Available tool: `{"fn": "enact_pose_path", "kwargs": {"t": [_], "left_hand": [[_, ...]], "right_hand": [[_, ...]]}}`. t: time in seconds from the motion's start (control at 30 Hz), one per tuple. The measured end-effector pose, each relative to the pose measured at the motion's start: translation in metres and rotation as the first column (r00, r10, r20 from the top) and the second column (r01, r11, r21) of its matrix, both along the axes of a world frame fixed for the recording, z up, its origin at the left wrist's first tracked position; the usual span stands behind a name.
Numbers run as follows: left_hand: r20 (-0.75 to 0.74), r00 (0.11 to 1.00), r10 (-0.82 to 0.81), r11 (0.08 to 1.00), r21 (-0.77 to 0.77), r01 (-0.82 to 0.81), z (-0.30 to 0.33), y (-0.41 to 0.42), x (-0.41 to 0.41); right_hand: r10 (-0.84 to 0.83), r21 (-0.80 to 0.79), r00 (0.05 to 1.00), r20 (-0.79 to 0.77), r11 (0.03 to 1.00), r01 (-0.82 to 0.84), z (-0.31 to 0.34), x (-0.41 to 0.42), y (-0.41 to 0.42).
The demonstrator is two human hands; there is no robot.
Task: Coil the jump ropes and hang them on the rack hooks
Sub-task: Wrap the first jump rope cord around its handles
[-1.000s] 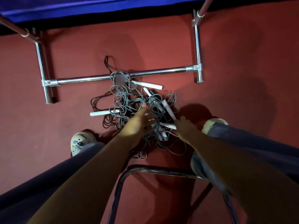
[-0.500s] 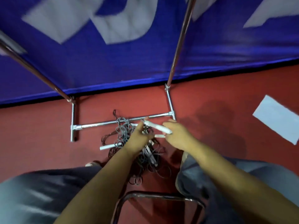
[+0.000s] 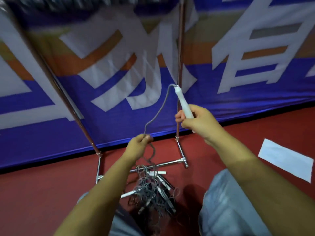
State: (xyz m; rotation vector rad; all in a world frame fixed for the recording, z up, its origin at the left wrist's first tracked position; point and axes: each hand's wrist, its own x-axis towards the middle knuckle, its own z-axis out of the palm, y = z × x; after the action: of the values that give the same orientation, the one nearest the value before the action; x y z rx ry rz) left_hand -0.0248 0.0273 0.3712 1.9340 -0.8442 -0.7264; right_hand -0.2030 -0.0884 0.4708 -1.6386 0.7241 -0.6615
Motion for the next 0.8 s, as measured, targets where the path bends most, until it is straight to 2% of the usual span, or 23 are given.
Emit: {"fn": "enact_pose_path", "kwargs": {"t": [0.1, 0.17, 0.23, 0.37, 0.43, 0.5, 0.57, 0.7, 0.77, 0.8], "left_hand": [[-0.026, 0.999, 0.026, 0.984, -0.174, -0.030, 0.054, -0.007, 0.010], [-0.124, 0.992, 0.017, 0.957, -0.286, -0.053, 0.094, -0.010, 0.013], [-0.214, 0.976, -0.028, 0.924, -0.379, -0.057, 0.130, -0.012, 0.015], [-0.228, 0.958, -0.171, 0.877, -0.479, 0.043, 0.182, -0.016, 0.016], [-0.250, 0.941, -0.230, 0.858, -0.508, 0.074, 0.196, -0.021, 0.016], [-0.304, 0.916, -0.263, 0.830, -0.555, 0.054, 0.204, -0.026, 0.019], [-0.372, 0.881, -0.293, 0.803, -0.595, 0.015, 0.208, -0.031, 0.026], [-0.476, 0.833, -0.282, 0.797, -0.600, -0.073, 0.201, -0.036, 0.036], [-0.482, 0.837, -0.260, 0.801, -0.592, -0.092, 0.192, -0.036, 0.038], [-0.479, 0.839, -0.258, 0.804, -0.588, -0.089, 0.185, -0.034, 0.040]], "right_hand": [[0.031, 0.053, 0.999, 0.013, 0.998, -0.031, 0.013, 0.002, 0.002], [0.042, 0.094, 0.999, 0.004, 0.995, -0.043, 0.014, 0.008, 0.004], [0.072, 0.142, 0.997, 0.015, 0.987, -0.073, 0.013, 0.017, 0.006], [0.129, 0.216, 0.989, 0.067, 0.966, -0.141, 0.006, 0.040, 0.010], [0.128, 0.238, 0.984, 0.120, 0.959, -0.154, 0.008, 0.054, 0.013], [0.112, 0.267, 0.976, 0.188, 0.950, -0.161, 0.013, 0.066, 0.014], [0.166, 0.268, 0.960, 0.226, 0.937, -0.225, 0.019, 0.074, 0.014], [0.353, 0.314, 0.872, 0.340, 0.831, -0.459, 0.034, 0.082, 0.019], [0.357, 0.367, 0.849, 0.390, 0.785, -0.499, 0.040, 0.084, 0.019], [0.342, 0.379, 0.862, 0.373, 0.792, -0.479, 0.042, 0.086, 0.018]]}}
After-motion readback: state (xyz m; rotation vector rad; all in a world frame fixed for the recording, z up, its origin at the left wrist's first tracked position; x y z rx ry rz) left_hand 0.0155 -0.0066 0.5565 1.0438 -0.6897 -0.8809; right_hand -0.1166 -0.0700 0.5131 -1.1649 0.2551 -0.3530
